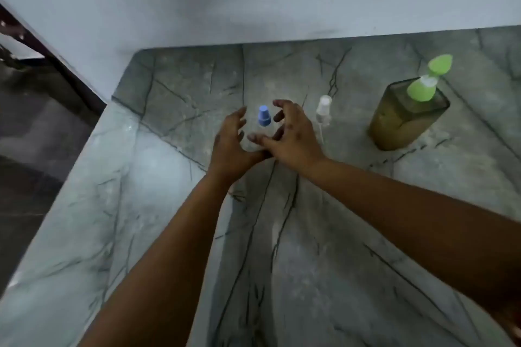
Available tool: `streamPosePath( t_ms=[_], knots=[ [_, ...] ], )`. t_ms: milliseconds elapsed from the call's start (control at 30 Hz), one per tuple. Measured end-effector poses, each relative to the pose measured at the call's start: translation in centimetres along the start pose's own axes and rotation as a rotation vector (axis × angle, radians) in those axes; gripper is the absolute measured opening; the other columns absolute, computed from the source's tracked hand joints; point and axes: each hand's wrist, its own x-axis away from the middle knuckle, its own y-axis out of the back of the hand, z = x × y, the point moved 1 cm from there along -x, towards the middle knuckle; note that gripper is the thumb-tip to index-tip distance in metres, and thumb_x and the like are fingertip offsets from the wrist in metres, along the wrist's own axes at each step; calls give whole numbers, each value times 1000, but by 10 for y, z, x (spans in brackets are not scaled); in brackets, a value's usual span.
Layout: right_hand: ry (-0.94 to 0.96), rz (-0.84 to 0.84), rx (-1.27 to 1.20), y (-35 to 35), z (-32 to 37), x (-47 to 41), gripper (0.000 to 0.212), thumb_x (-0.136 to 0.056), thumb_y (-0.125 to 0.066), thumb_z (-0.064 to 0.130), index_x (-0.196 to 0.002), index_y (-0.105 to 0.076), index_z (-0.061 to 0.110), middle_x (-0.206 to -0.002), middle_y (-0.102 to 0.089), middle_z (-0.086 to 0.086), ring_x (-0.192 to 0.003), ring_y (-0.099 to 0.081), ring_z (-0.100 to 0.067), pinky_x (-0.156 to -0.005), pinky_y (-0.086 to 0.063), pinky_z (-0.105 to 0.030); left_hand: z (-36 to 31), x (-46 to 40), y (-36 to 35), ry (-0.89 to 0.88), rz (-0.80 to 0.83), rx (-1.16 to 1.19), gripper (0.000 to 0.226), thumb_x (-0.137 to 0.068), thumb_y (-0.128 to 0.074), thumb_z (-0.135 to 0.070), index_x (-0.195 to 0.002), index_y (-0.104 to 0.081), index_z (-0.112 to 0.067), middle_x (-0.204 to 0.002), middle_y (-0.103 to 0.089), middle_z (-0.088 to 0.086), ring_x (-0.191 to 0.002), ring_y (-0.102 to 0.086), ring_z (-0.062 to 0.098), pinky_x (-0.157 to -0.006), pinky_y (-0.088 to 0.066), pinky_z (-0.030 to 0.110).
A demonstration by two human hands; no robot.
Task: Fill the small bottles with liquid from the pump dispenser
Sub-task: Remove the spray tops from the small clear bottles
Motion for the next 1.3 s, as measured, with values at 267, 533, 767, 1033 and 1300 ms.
streamPosePath(
  t_ms=[267,533,767,1033,1300],
  knots=[
    [265,-58,138,-23,-32,-12,56,-73,-77,40,-116,-53,14,-102,-61,-8,-82,-53,-12,-57,-33,-5,28,-24,-18,-277,26,-176,125,-51,-91,-42,-149,-21,-8,-149,-36,13,-133,-42,26,-109,-35,35],
    [226,-92,186,-4,-22,23,74,-77,-72,46,-133,-39,12,-122,-54,-12,-106,-54,-22,-80,-37,-21,22,-20,-16,-151,30,-251,161,-35,-83,-73,-152,12,-18,-158,-23,5,-145,-20,17,-114,0,26],
    [162,-215,93,-5,-10,16,63,-77,-72,49,-124,-50,13,-117,-59,-8,-106,-56,-21,-79,-40,-22,13,6,-28,-32,-143,66,85,-64,-88,-30,-133,-43,-8,-124,-55,-1,-105,-57,16,-86,-46,27],
    [137,-314,-54,-15,-5,0,39,-73,-78,42,-91,-66,10,-83,-63,2,-79,-58,-11,-68,-40,-19,13,2,-46,-52,-275,279,16,-81,-74,-8,-89,-61,-9,-90,-64,5,-83,-60,16,-59,-41,5],
    [176,-261,15,-9,-7,-5,35,-83,-70,35,-104,-68,7,-99,-67,-6,-83,-53,-10,-73,-38,-18,13,-1,-47,-99,-307,187,19,-78,-78,-17,-85,-61,-12,-84,-65,1,-78,-62,14,-64,-42,15]
  ],
)
